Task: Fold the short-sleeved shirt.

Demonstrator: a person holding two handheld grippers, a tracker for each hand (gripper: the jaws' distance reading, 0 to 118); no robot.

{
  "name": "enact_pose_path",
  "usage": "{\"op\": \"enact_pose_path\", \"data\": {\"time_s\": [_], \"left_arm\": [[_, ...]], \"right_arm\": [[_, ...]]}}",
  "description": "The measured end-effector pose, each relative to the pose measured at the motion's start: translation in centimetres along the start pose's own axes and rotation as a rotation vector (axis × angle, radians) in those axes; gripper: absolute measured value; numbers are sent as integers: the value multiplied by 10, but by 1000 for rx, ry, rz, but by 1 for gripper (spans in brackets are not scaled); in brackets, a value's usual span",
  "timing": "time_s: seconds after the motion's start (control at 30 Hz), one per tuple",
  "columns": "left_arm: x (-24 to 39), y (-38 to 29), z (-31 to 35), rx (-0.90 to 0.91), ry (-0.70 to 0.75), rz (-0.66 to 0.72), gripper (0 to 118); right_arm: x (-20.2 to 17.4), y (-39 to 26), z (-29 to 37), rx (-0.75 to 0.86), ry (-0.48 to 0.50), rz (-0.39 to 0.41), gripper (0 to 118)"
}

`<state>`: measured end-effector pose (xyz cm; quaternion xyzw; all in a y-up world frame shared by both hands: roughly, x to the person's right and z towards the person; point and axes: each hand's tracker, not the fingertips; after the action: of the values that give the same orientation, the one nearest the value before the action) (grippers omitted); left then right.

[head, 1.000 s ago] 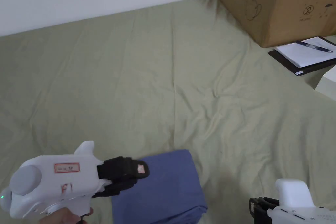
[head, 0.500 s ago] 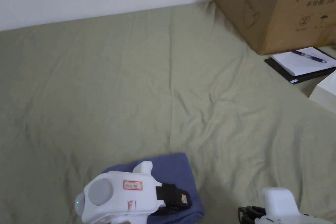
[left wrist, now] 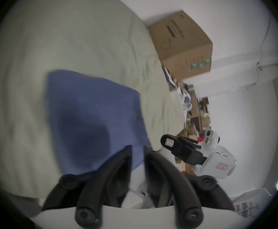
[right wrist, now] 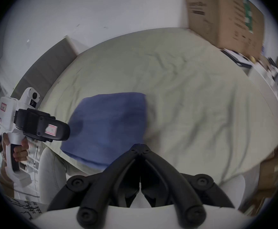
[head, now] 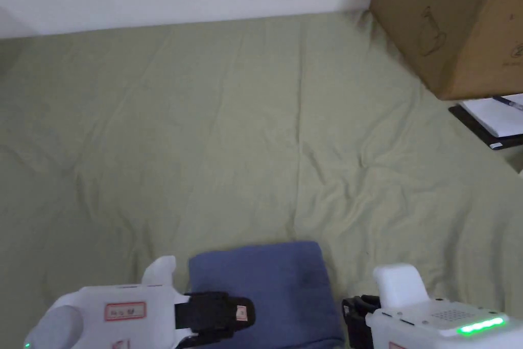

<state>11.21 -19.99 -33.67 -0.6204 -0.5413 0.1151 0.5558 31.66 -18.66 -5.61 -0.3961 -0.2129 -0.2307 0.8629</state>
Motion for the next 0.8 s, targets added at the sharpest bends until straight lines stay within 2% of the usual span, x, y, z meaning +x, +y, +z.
{"op": "enact_pose_path", "data": {"time_s": [0.03,0.1,0.13,0.2,0.3,0.4,0.53,0.63,0.73,0.77,0.8], "left_arm": [[-11,-1,15,23,23,19,40],[-32,-6,38,86,63,65,87],[-41,-8,47,116,75,93,95],[-59,-10,59,157,58,172,95],[-79,-5,56,160,46,272,95],[-83,2,37,134,-6,279,95],[-96,22,-7,36,-98,315,95],[-99,31,-44,-34,-91,302,95],[-89,35,-54,-37,-168,291,94],[-86,37,-59,-44,-150,285,91],[-85,37,-64,-65,-132,258,76]], "right_arm": [[-8,7,-11,-6,21,19,0],[-22,18,-33,-24,67,50,0],[-28,24,-45,-42,90,54,0],[-36,33,-71,-85,122,59,0],[-41,31,-100,-158,81,107,0],[-36,25,-100,-141,98,101,0],[-26,26,-100,-145,127,-18,0],[-27,26,-98,-142,125,-8,0],[-32,25,-97,-136,109,23,0],[-34,25,-97,-135,101,30,0],[-34,24,-98,-134,98,31,0]]}}
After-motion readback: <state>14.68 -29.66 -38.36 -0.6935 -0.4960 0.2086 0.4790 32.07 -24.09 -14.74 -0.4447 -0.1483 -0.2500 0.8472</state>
